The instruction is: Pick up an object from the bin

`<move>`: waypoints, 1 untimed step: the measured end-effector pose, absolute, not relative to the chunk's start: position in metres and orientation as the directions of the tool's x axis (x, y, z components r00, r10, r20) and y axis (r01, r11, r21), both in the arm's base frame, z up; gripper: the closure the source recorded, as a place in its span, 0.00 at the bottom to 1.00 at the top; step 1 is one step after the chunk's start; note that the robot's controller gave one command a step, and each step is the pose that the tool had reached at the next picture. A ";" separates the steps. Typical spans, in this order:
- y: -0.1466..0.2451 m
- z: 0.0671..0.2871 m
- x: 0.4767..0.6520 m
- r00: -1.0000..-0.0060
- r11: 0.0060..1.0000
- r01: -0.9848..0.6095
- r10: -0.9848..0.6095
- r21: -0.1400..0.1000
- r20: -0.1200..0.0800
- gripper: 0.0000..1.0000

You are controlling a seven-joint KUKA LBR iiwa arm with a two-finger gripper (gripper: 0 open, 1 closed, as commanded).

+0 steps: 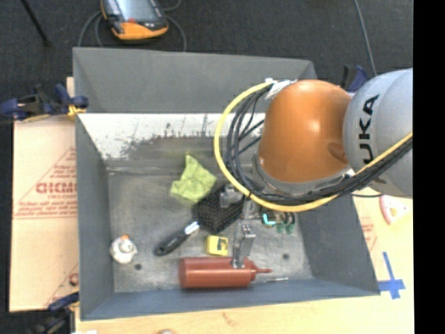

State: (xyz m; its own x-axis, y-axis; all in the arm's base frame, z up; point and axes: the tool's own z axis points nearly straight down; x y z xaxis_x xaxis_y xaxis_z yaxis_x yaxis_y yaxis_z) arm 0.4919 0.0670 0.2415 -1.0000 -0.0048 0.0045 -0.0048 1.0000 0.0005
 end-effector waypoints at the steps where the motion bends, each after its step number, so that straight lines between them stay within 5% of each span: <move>1: 0.067 0.245 0.493 -1.000 1.000 -0.003 -0.003 0.001 -0.003 0.00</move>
Offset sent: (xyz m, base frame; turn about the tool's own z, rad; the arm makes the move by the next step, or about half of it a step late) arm 0.0428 -0.0107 -0.1607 0.0355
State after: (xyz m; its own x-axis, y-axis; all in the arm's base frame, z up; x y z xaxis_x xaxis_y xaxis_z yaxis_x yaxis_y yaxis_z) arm 0.4934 0.0668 0.2449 -1.0000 -0.0029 -0.0031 -0.0029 1.0000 0.0013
